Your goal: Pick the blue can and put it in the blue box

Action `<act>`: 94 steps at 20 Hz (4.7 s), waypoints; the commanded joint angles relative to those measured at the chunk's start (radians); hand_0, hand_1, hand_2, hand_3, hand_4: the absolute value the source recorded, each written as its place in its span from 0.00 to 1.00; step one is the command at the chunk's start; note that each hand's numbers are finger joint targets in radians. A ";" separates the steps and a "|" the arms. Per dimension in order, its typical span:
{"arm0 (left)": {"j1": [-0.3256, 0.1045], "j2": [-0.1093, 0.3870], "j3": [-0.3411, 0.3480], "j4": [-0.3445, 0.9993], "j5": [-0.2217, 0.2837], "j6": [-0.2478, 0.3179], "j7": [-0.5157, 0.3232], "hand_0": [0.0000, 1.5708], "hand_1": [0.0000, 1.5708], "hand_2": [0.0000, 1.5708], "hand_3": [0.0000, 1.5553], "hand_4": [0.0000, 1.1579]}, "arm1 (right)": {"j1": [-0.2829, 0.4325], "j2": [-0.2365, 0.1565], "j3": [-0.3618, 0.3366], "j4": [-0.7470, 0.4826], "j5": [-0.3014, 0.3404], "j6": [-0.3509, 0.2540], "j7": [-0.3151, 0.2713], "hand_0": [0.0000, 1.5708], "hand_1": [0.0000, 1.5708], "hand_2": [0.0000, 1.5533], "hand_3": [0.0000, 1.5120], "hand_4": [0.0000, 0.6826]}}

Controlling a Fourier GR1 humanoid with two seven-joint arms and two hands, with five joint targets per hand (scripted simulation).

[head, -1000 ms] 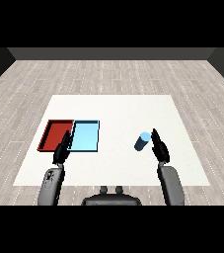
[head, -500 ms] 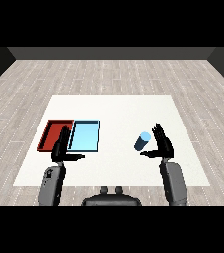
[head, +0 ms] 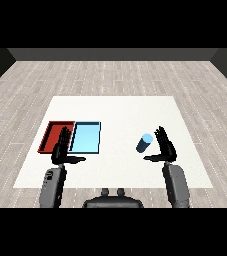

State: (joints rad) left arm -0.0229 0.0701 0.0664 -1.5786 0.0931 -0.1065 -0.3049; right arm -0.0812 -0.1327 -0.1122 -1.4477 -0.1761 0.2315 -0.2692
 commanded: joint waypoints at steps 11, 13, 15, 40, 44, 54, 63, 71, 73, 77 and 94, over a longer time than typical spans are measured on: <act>0.043 -0.009 -0.011 -0.043 0.013 -0.025 0.003 0.00 0.00 0.00 0.00 0.00 | -0.080 0.029 -0.031 0.092 -0.008 -0.075 0.050 0.00 0.00 0.00 0.00 0.00; -0.022 -0.030 -0.007 0.004 0.005 0.015 0.012 0.00 0.00 0.00 0.00 0.00 | -0.135 0.011 -0.051 0.238 0.011 -0.058 -0.013 0.00 0.00 0.00 0.00 0.00; 0.017 0.010 0.018 -0.049 0.032 -0.024 0.031 0.00 0.00 0.00 0.00 0.00 | -0.167 -0.002 -0.088 0.309 -0.018 -0.044 -0.057 0.00 0.00 0.00 0.00 0.00; -0.007 0.017 0.047 -0.033 0.070 -0.035 0.061 0.00 0.00 0.00 0.00 0.00 | -0.322 0.010 -0.076 0.677 -0.022 -0.045 -0.181 0.00 0.00 0.00 0.00 0.00; -0.050 0.000 0.044 0.024 0.036 -0.005 0.005 0.00 0.00 0.00 0.00 0.00 | -0.371 0.072 -0.088 0.676 -0.029 -0.174 -0.146 0.00 0.00 0.10 0.15 0.00; 0.074 -0.031 -0.023 -0.133 0.016 0.002 0.048 0.00 0.00 0.00 0.00 0.00 | -0.417 0.038 -0.065 0.799 0.043 -0.221 -0.229 0.98 0.98 0.96 0.96 0.87; 0.030 -0.053 -0.058 -0.025 -0.052 0.023 -0.006 0.00 0.00 0.00 0.00 0.00 | -0.423 0.091 0.063 0.384 0.094 -0.333 0.012 0.94 0.94 0.95 0.96 0.93; -0.038 -0.027 -0.049 0.029 0.062 -0.059 0.085 0.00 0.00 0.00 0.00 0.00 | -0.356 0.131 0.195 0.143 0.108 -0.392 0.096 0.93 0.93 0.94 0.95 0.93; -0.056 -0.054 -0.084 0.008 0.066 -0.033 0.145 0.00 0.00 0.00 0.00 0.00 | -0.424 0.075 0.112 0.194 0.090 -0.296 0.102 0.95 0.95 0.94 0.95 0.93; -0.041 -0.069 -0.135 0.005 0.057 0.000 0.132 0.00 0.00 0.00 0.00 0.00 | -0.348 0.132 0.196 0.137 0.116 -0.365 0.093 0.95 0.95 0.94 0.95 0.93; -0.261 -0.070 -0.324 0.296 0.127 0.190 0.112 0.00 0.00 0.00 0.00 0.00 | -0.362 0.133 0.307 0.144 0.113 -0.414 0.077 0.92 0.92 0.94 0.95 0.90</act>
State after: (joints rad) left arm -0.1812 0.0003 -0.2428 -1.4463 0.1987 0.0430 -0.1322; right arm -0.4476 -0.0011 0.1829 -1.2908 -0.0825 -0.1956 -0.2046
